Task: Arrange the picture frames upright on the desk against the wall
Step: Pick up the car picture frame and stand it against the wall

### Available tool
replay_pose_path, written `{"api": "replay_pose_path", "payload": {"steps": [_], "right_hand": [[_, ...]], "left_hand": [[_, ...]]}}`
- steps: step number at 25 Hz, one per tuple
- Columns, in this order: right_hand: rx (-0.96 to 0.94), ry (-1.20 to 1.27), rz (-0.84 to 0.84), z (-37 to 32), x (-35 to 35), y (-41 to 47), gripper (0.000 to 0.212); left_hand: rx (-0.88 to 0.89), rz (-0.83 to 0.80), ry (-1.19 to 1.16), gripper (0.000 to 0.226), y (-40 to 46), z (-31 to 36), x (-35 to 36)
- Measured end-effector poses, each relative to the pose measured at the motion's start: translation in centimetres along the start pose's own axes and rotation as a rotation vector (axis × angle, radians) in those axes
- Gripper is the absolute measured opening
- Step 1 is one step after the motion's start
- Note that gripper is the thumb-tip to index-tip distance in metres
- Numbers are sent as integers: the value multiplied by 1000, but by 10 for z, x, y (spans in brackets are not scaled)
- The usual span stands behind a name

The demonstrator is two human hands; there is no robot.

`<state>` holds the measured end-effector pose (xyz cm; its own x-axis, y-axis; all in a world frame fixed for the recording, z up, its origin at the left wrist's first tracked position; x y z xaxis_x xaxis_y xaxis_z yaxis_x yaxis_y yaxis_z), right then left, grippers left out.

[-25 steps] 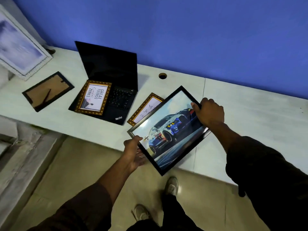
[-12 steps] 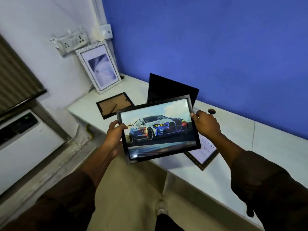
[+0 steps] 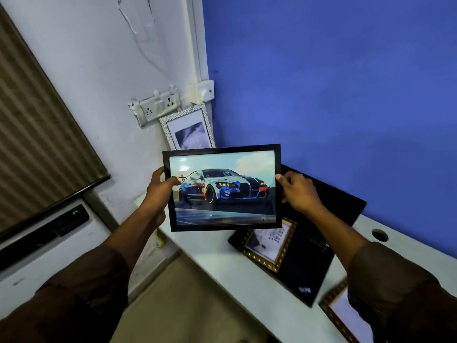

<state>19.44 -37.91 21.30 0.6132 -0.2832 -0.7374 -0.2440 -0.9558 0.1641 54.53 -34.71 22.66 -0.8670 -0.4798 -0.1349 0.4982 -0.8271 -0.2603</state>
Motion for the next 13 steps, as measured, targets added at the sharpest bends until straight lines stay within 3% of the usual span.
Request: {"api": "replay_pose_path", "payload": {"steps": [7, 13], "right_hand": [[68, 238, -7, -67, 45, 103, 40], [147, 315, 72, -90, 65, 174, 40]], "left_hand": [[122, 20, -83, 57, 101, 80, 11], [215, -82, -58, 69, 180, 125, 37]]}}
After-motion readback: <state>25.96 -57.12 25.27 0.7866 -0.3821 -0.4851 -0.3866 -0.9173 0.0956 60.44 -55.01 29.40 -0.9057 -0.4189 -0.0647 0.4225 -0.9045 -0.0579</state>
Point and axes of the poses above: each hand's wrist, its own y-axis towards the middle knuckle, its own x-axis out of the palm, z = x × y, the point moved 3 cm from there along y, towards the middle knuckle, and after that the axes turned 12 degrees about z, right-handed, at the moved point
